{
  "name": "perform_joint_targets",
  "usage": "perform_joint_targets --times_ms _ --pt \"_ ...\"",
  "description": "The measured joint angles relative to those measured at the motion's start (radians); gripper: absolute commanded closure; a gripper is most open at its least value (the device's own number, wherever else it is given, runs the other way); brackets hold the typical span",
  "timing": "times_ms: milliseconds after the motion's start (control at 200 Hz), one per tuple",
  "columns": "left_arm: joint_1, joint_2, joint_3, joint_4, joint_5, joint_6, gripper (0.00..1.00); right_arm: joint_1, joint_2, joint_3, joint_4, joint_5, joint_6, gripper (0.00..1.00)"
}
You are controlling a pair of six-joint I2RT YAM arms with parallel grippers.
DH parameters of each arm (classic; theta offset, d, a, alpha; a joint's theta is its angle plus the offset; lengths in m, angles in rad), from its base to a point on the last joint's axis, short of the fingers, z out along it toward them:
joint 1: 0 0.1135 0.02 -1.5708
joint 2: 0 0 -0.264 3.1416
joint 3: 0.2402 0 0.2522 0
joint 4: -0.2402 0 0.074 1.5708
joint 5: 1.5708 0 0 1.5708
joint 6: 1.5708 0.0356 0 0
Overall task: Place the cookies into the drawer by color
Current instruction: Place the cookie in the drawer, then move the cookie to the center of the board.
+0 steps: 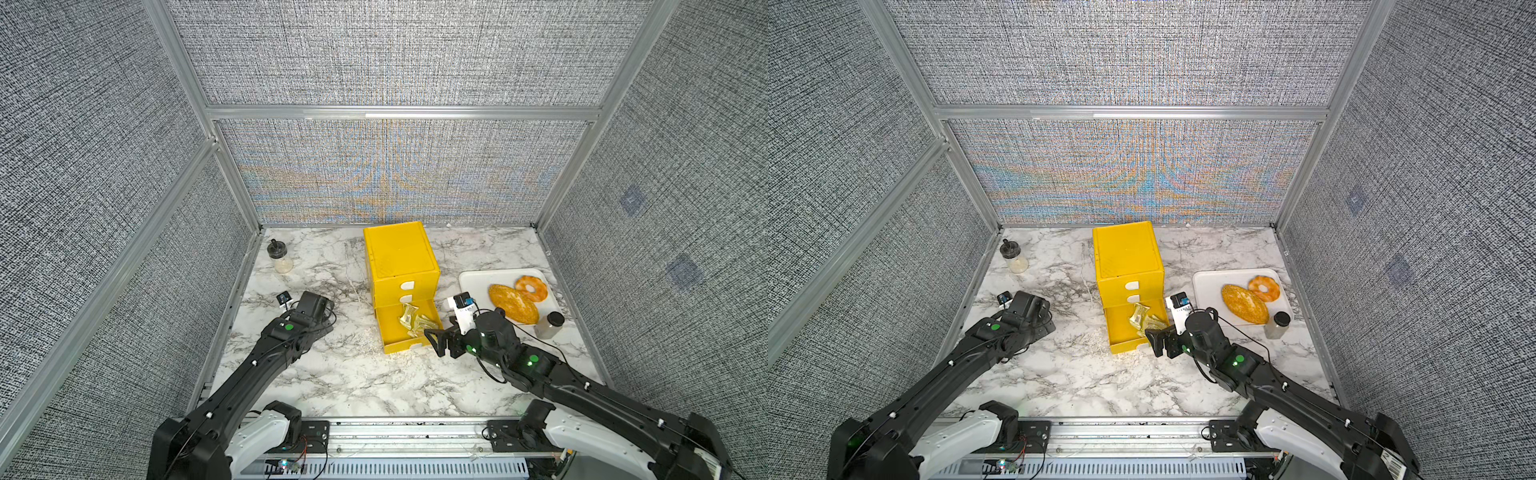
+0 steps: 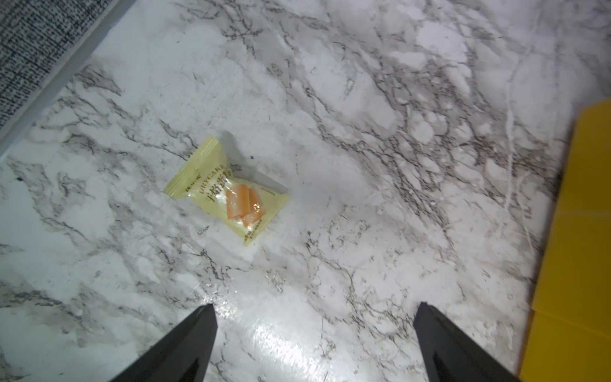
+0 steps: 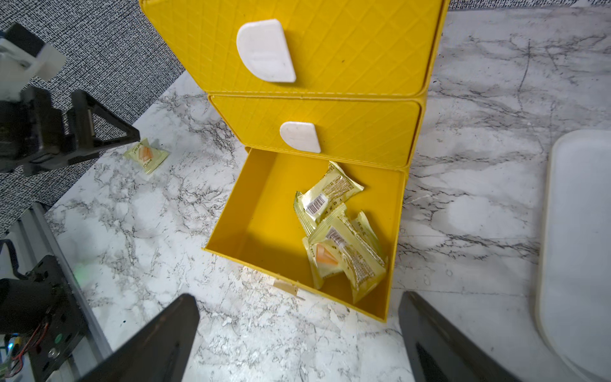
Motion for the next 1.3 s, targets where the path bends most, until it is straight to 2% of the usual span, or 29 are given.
perform_joint_targets --times_ms 85,215,405,616,696,826,1026,1101,1201,1301 --pt "0.103 0.076 0.005 0.041 0.058 0.018 0.01 0.000 -0.030 -0.019 -0.010 -0.014 0.005 0.01" --pt "0.204 0.208 0.049 0.086 0.135 0.024 0.06 0.000 -0.051 -0.037 -0.016 -0.020 0.005 0.01" --pt "0.289 0.373 0.130 0.105 0.184 0.023 0.09 0.000 -0.055 -0.052 -0.014 -0.034 -0.001 0.01" --pt "0.364 0.440 0.137 0.116 0.204 0.017 0.09 0.000 -0.066 -0.080 -0.006 -0.043 -0.007 0.01" --pt "0.381 0.459 0.140 0.122 0.204 0.017 0.11 0.000 -0.073 -0.090 -0.004 -0.045 -0.013 0.01" --pt "0.397 0.492 0.156 0.119 0.204 0.018 0.21 0.000 -0.082 -0.098 -0.003 -0.046 -0.017 0.01" --pt "0.401 0.481 0.124 0.145 0.204 0.036 0.21 0.000 -0.094 -0.112 0.005 -0.046 -0.017 0.01" --pt "0.401 0.462 0.100 0.169 0.209 0.047 0.25 0.000 -0.092 -0.117 0.006 -0.046 -0.017 0.01" --pt "0.380 0.446 0.074 0.194 0.206 0.060 0.28 0.000 -0.085 -0.118 0.016 -0.047 -0.017 0.01" --pt "0.323 0.437 0.057 0.229 0.216 0.067 0.28 0.000 -0.075 -0.118 0.022 -0.050 -0.017 0.01"
